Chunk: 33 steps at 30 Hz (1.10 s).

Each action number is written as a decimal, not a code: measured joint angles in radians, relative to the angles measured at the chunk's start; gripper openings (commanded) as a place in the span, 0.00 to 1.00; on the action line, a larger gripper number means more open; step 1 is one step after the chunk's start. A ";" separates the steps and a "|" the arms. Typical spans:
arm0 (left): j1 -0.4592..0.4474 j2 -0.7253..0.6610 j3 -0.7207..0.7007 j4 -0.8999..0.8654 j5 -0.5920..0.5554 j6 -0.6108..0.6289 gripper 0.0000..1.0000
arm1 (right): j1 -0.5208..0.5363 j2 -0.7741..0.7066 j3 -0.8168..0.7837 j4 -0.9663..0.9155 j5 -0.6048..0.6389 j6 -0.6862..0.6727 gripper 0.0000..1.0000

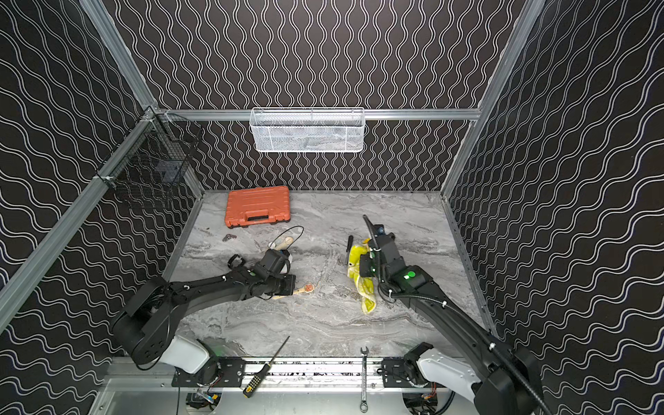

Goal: Wipe the watch dial
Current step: Adjust the watch at the center of the board, then wipe the dirt from the watch dial.

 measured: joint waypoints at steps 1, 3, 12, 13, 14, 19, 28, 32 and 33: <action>0.003 0.000 -0.014 0.014 0.008 -0.005 0.06 | 0.029 0.023 0.008 0.001 0.026 0.005 0.00; 0.008 -0.005 -0.048 0.038 0.019 -0.013 0.06 | 0.091 0.072 0.009 0.002 0.068 0.012 0.00; 0.024 -0.043 -0.141 0.161 0.028 -0.050 0.06 | 0.209 0.325 -0.008 0.150 -0.100 0.014 0.00; 0.025 -0.043 -0.143 0.165 0.031 -0.050 0.06 | 0.209 0.343 -0.010 0.175 -0.142 0.014 0.00; 0.028 -0.043 -0.143 0.167 0.036 -0.051 0.06 | 0.209 0.359 -0.012 0.201 -0.183 0.014 0.00; 0.030 -0.043 -0.156 0.192 0.041 -0.067 0.05 | 0.209 0.441 -0.009 0.327 -0.415 0.016 0.00; 0.035 -0.045 -0.163 0.206 0.045 -0.067 0.05 | 0.209 0.638 0.016 0.489 -0.605 0.036 0.00; 0.043 -0.054 -0.163 0.190 0.040 -0.064 0.08 | 0.162 0.743 0.040 0.520 -0.696 0.080 0.00; 0.046 -0.061 -0.163 0.179 0.038 -0.061 0.08 | 0.143 0.763 0.040 0.550 -0.727 0.093 0.00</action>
